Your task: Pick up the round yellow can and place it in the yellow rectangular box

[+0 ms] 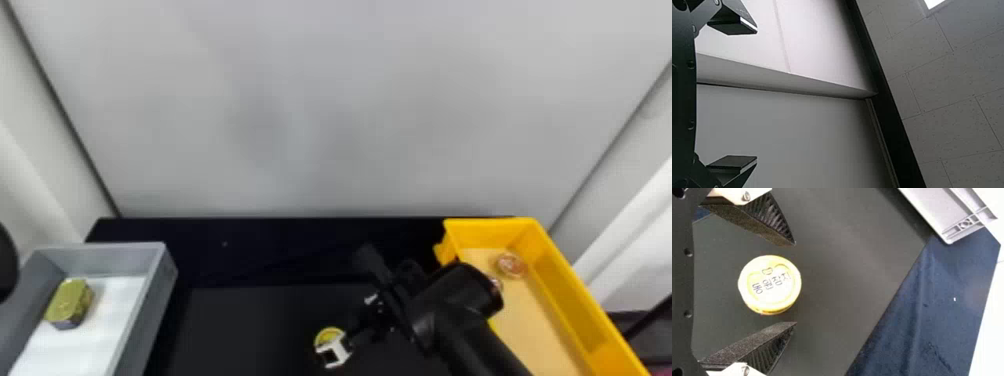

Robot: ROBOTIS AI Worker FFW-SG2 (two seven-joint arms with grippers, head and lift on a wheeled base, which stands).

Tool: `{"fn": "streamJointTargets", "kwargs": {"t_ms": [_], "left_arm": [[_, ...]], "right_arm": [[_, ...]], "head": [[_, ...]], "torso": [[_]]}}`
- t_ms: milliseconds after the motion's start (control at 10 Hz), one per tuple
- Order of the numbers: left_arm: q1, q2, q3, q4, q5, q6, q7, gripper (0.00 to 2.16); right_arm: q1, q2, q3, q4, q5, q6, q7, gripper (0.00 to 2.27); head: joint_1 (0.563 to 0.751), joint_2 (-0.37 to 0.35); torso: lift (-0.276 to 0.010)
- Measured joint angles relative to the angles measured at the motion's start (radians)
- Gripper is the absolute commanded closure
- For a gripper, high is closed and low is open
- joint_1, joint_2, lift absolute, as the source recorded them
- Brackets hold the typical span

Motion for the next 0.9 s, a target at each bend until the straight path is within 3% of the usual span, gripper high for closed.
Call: {"fn": "streamJointTargets", "kwargs": {"t_ms": [400,600,900], "left_arm": [[0.000,0.003,0.001,0.000,0.000,-0.001,0.000,0.12],[0.000,0.005,0.000,0.000,0.000,-0.001,-0.001,0.12],[0.004,0.007,0.001,0.000,0.002,-0.001,-0.001,0.12]], "right_arm": [[-0.012,-0.020,0.056,0.031,0.003,-0.026,0.011,0.10],[-0.013,-0.014,0.059,0.048,0.002,-0.040,0.013,0.67],[-0.001,-0.014,0.046,0.015,0.018,-0.011,0.058,0.75]], "head": [[0.694,-0.078],[0.694,-0.078],[0.694,-0.078]], "torso": [[-0.001],[-0.001],[-0.001]]}}
